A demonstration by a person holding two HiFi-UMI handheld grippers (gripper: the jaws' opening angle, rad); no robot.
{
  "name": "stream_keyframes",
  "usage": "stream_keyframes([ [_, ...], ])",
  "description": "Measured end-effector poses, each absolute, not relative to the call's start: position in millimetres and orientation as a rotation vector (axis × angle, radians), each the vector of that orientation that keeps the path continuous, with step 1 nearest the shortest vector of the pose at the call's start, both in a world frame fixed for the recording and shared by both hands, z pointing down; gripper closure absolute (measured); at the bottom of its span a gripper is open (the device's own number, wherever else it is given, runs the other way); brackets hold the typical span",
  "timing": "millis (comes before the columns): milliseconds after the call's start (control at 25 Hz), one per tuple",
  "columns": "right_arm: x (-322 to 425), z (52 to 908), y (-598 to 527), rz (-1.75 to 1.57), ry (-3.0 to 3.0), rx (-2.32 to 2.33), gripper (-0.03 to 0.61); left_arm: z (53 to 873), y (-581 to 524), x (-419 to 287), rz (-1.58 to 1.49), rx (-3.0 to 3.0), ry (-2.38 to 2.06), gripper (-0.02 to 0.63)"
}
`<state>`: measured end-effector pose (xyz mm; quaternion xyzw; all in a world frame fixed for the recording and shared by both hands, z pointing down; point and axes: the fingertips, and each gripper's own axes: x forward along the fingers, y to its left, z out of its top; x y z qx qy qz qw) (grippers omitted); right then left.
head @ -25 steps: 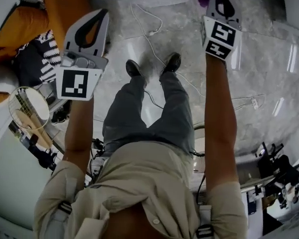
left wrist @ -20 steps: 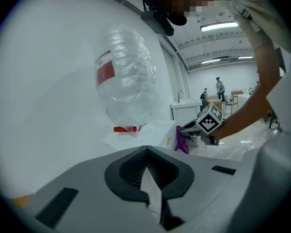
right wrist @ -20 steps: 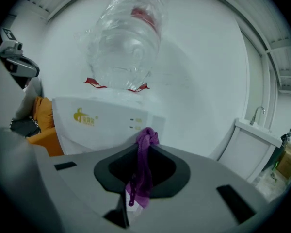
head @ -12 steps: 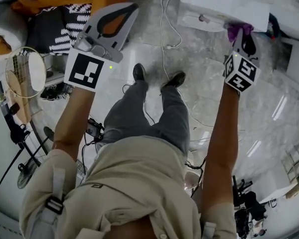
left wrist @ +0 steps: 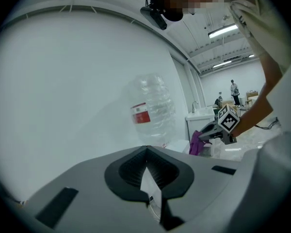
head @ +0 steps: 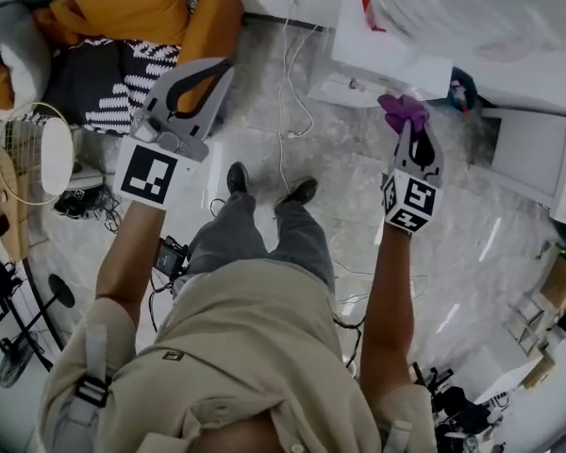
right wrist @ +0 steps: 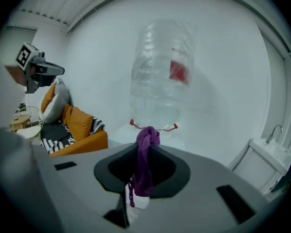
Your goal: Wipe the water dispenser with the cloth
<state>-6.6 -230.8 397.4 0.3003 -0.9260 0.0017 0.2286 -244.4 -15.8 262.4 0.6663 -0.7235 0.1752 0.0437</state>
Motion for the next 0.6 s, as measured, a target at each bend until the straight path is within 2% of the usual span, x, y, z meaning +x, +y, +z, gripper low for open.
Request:
stream_keyframes([
  [600,21.3,161.8,-126.7,-0.075,-2.797,0.765,0.514,143.6,28.7,-211.0,0.454,2.240,-2.154,0.598],
])
